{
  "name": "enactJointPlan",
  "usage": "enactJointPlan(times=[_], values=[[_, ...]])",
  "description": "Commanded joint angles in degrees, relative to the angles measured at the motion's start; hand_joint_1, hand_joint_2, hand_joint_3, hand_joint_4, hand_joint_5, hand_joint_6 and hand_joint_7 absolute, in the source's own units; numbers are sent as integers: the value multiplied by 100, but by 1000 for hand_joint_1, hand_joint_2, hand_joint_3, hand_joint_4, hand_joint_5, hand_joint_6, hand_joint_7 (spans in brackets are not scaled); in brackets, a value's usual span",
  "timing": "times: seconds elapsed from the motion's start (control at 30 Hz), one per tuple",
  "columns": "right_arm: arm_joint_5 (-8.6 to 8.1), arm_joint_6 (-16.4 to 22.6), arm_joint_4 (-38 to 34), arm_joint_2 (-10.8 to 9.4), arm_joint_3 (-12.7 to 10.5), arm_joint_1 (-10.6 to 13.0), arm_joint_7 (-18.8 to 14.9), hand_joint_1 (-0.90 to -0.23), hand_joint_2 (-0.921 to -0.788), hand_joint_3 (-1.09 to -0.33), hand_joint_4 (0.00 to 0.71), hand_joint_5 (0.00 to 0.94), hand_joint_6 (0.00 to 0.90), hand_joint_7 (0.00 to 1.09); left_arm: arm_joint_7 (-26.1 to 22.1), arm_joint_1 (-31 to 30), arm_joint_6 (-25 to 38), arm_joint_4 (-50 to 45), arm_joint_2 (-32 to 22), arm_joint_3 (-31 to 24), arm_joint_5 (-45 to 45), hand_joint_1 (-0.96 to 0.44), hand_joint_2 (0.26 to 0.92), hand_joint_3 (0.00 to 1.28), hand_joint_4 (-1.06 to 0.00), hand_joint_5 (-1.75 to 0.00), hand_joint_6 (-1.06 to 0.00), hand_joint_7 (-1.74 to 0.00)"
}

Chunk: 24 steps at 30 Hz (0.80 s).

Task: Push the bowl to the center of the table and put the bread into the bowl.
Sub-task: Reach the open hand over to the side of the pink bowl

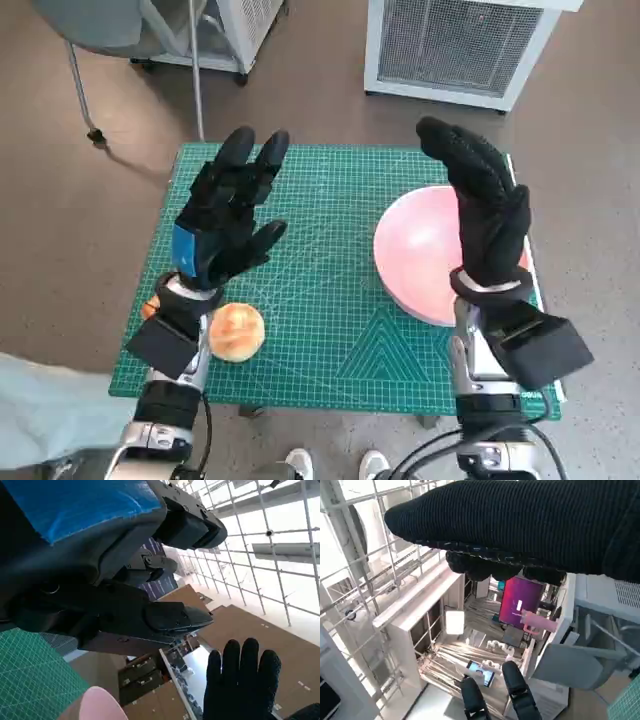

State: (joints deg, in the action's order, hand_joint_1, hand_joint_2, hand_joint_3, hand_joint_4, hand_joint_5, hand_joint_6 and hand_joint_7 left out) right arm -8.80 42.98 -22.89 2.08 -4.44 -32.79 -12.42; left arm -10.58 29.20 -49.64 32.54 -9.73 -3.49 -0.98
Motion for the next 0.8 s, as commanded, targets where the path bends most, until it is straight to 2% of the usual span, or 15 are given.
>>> enactJointPlan(times=[0.03, 0.57, 0.7, 0.8], values=[[29, -94, -11, -29, -5, 148, 64, -426, -921, -632, 333, 4, 37, 712, -37, -44, 40, -85, -17, -11, -96, -132, 921, 260, -338, -1, -445, -3], [17, -161, 20, -13, 6, 172, 57, -441, -921, -625, 334, 4, 45, 705, -24, -99, 97, -162, 16, -3, -72, -137, 921, 256, -343, -3, -447, -3], [-38, -186, 54, 44, -28, 197, 15, -447, -921, -624, 333, 3, 44, 703, -9, -109, 98, -166, 30, -7, -66, -138, 921, 255, -344, -3, -448, -3], [-111, -173, 51, 177, -133, 225, -29, -447, -921, -628, 330, 2, 41, 704, 0, -123, 110, -181, 36, -9, -63, -137, 921, 254, -345, -3, -448, -3]])
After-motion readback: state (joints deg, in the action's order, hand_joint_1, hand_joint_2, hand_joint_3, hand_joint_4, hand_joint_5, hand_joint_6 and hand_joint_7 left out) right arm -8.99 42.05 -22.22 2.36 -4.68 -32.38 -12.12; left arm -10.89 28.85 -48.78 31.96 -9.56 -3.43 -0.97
